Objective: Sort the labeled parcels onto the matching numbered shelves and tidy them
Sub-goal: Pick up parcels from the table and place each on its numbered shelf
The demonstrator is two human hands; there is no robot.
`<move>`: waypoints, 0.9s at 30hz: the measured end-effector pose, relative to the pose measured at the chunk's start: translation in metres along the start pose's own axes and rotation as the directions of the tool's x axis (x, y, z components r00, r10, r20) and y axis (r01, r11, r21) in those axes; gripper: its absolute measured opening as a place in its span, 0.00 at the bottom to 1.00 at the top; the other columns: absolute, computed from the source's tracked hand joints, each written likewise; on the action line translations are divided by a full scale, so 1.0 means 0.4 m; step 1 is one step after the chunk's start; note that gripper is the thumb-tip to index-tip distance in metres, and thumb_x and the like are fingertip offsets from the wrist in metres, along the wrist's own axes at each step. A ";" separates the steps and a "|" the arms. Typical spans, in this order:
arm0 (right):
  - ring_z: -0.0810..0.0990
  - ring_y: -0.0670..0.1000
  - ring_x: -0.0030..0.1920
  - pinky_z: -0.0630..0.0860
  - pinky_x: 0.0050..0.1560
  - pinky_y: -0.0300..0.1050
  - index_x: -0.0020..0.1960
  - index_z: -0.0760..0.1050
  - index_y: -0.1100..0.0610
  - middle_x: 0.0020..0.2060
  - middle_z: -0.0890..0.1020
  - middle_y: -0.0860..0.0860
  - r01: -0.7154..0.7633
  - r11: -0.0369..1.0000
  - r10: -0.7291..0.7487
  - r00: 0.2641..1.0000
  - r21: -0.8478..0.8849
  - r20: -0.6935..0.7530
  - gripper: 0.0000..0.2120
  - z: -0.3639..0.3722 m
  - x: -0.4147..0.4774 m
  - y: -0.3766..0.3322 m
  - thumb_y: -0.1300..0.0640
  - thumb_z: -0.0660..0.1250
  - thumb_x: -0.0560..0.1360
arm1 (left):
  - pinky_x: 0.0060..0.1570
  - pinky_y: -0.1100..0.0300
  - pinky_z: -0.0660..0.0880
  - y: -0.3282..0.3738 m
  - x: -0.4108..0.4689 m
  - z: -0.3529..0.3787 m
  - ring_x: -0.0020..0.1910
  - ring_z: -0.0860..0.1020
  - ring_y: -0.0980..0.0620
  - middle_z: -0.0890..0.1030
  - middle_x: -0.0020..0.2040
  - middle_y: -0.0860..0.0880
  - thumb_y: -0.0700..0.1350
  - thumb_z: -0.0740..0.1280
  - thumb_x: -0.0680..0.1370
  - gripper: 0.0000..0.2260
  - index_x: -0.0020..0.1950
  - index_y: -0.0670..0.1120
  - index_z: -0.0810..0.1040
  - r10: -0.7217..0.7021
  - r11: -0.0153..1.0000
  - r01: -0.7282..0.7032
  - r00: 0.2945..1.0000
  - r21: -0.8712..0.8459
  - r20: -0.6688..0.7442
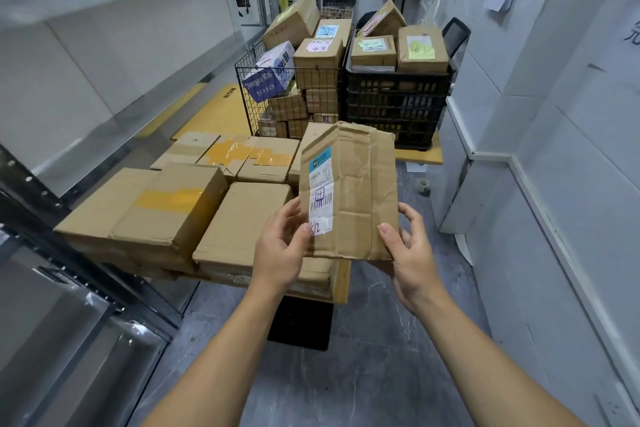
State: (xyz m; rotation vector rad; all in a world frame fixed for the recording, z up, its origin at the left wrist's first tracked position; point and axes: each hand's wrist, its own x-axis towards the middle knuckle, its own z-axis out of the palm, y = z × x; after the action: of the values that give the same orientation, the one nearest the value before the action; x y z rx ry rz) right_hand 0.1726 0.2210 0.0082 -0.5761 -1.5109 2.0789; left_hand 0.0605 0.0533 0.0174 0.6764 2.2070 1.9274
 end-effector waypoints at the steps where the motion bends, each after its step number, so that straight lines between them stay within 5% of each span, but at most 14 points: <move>1: 0.84 0.54 0.53 0.82 0.50 0.61 0.62 0.70 0.41 0.52 0.86 0.49 -0.022 0.999 0.022 1.000 0.037 0.007 0.16 -0.002 -0.001 0.002 0.58 0.67 0.80 | 0.60 0.55 0.77 -0.006 0.004 -0.003 0.60 0.76 0.61 0.76 0.63 0.54 0.47 0.69 0.78 0.21 0.70 0.54 0.71 0.001 0.999 -0.001 1.000 0.048 0.000; 4: 0.83 0.59 0.55 0.80 0.54 0.69 0.63 0.70 0.42 0.55 0.85 0.52 -0.077 0.990 0.073 0.996 0.117 0.043 0.17 -0.006 -0.002 0.008 0.55 0.67 0.77 | 0.56 0.58 0.78 -0.013 0.004 -0.007 0.65 0.73 0.58 0.72 0.68 0.53 0.57 0.69 0.73 0.28 0.72 0.57 0.68 -0.057 0.998 0.055 0.998 0.039 0.039; 7: 0.82 0.61 0.58 0.80 0.53 0.69 0.64 0.69 0.39 0.57 0.84 0.52 -0.100 0.988 0.091 0.993 0.119 0.077 0.17 -0.007 -0.002 0.014 0.57 0.65 0.80 | 0.53 0.53 0.80 -0.009 -0.005 -0.011 0.66 0.75 0.52 0.73 0.68 0.52 0.54 0.70 0.74 0.24 0.68 0.64 0.68 -0.096 0.989 0.105 0.992 -0.107 0.086; 9: 0.81 0.59 0.60 0.79 0.56 0.70 0.66 0.68 0.37 0.58 0.83 0.49 -0.035 0.999 0.034 0.997 0.023 0.064 0.21 -0.011 0.000 0.014 0.60 0.62 0.82 | 0.54 0.49 0.80 -0.004 -0.013 -0.019 0.64 0.76 0.51 0.75 0.66 0.53 0.54 0.71 0.73 0.23 0.65 0.68 0.68 -0.069 0.993 0.075 0.995 -0.094 0.071; 13: 0.81 0.53 0.59 0.78 0.58 0.68 0.64 0.73 0.30 0.62 0.77 0.46 0.129 0.948 -0.117 0.991 -0.290 0.059 0.25 -0.013 0.006 0.004 0.61 0.61 0.83 | 0.56 0.57 0.79 0.013 -0.022 -0.036 0.62 0.74 0.59 0.74 0.65 0.60 0.51 0.73 0.73 0.26 0.66 0.66 0.67 0.025 0.998 -0.026 1.000 0.054 0.010; 17: 0.77 0.48 0.64 0.77 0.64 0.60 0.65 0.73 0.29 0.64 0.74 0.39 0.160 0.908 -0.135 0.987 -0.387 0.092 0.17 -0.001 0.008 -0.029 0.41 0.66 0.77 | 0.54 0.65 0.77 0.022 -0.027 -0.044 0.61 0.73 0.63 0.72 0.66 0.60 0.48 0.74 0.74 0.28 0.70 0.59 0.67 0.106 0.986 -0.097 0.993 0.138 -0.056; 19: 0.76 0.46 0.67 0.77 0.64 0.60 0.70 0.69 0.30 0.67 0.74 0.38 0.149 0.911 -0.082 0.979 -0.384 0.184 0.27 0.003 0.006 -0.042 0.32 0.66 0.71 | 0.51 0.70 0.75 0.027 -0.034 -0.049 0.61 0.73 0.63 0.71 0.65 0.63 0.53 0.74 0.73 0.28 0.69 0.61 0.66 0.135 0.978 -0.119 0.987 0.174 -0.084; 22: 0.73 0.44 0.70 0.76 0.66 0.60 0.72 0.62 0.29 0.69 0.72 0.33 0.189 0.922 -0.080 0.947 -0.339 0.311 0.34 0.032 -0.006 -0.056 0.34 0.70 0.69 | 0.50 0.70 0.75 0.030 -0.045 -0.058 0.62 0.73 0.62 0.70 0.64 0.65 0.56 0.72 0.71 0.28 0.69 0.63 0.65 0.176 0.965 -0.141 0.973 0.222 -0.146; 27: 0.74 0.44 0.68 0.74 0.69 0.56 0.74 0.62 0.36 0.68 0.73 0.34 0.284 0.895 -0.177 0.934 -0.343 0.310 0.35 0.107 -0.009 -0.050 0.44 0.73 0.71 | 0.54 0.58 0.79 0.049 -0.068 -0.092 0.63 0.73 0.59 0.71 0.64 0.64 0.54 0.73 0.72 0.29 0.70 0.61 0.65 0.240 0.943 -0.177 0.948 0.282 -0.207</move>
State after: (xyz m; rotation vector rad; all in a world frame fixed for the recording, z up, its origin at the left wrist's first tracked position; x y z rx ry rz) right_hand 0.1526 0.1919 0.0401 -0.2281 -2.0612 1.7372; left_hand 0.0750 0.0102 0.0374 0.7829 2.6718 1.9198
